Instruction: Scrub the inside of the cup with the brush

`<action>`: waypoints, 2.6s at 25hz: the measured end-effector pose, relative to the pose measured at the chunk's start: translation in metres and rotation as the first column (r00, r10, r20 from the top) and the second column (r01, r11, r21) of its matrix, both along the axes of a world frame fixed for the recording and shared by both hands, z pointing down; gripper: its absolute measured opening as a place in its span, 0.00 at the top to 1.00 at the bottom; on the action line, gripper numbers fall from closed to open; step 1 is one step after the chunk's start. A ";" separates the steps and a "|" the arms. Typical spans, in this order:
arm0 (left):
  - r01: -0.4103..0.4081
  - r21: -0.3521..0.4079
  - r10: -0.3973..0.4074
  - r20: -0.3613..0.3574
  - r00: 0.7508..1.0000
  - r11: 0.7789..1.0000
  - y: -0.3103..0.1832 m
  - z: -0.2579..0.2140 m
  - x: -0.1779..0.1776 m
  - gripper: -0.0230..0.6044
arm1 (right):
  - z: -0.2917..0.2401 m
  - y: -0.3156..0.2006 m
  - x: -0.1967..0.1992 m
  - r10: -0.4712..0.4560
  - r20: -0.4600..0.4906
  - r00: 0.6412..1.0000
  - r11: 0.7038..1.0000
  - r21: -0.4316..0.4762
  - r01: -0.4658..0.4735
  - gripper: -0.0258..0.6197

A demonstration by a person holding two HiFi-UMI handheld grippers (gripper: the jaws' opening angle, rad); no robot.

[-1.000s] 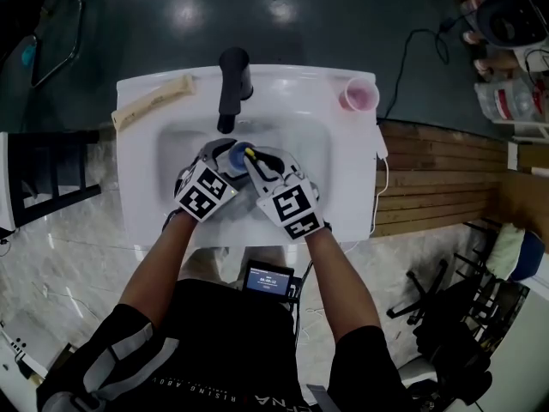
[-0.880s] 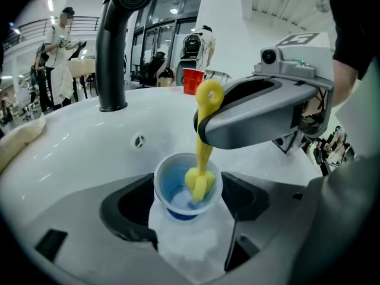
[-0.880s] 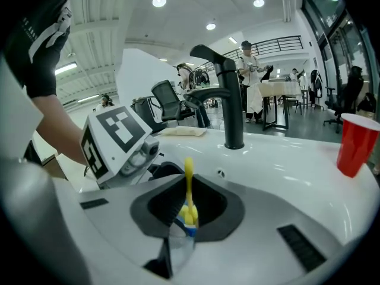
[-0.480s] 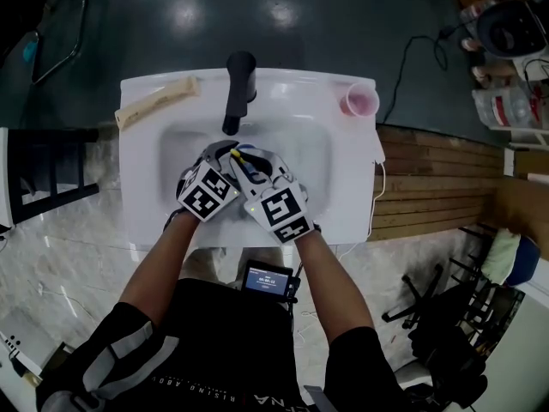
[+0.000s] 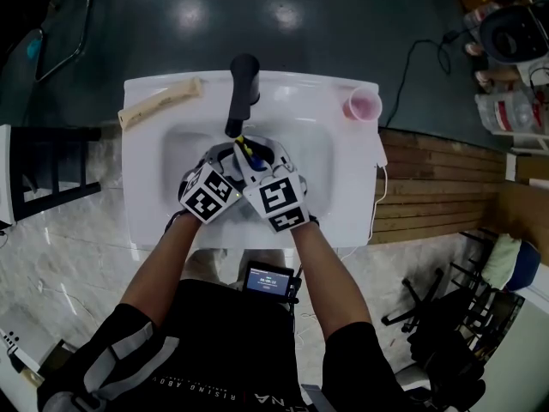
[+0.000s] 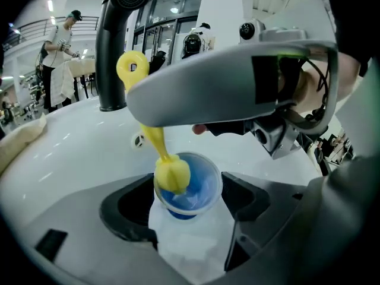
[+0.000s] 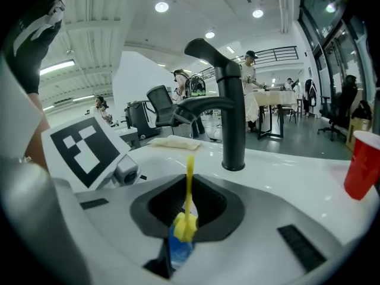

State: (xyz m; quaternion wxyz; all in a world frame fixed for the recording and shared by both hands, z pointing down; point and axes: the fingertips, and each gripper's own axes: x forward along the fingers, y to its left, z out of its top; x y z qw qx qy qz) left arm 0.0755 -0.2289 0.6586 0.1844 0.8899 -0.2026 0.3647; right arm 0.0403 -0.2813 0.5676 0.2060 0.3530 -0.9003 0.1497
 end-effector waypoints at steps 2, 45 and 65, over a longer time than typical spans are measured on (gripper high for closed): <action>0.000 -0.001 0.000 0.002 1.000 1.000 0.000 0.000 0.000 0.41 | 0.002 -0.002 0.006 0.006 -0.012 1.000 1.000 0.002 -0.006 0.90; 0.010 0.000 -0.010 0.002 1.000 1.000 0.000 0.001 0.000 0.41 | 0.042 0.008 0.013 -0.042 -0.084 0.996 0.996 -0.081 0.035 0.90; 0.006 0.005 -0.006 0.033 0.999 1.000 0.001 0.002 -0.005 0.41 | 0.031 0.032 -0.003 -0.126 -0.051 0.991 0.988 -0.094 0.121 0.90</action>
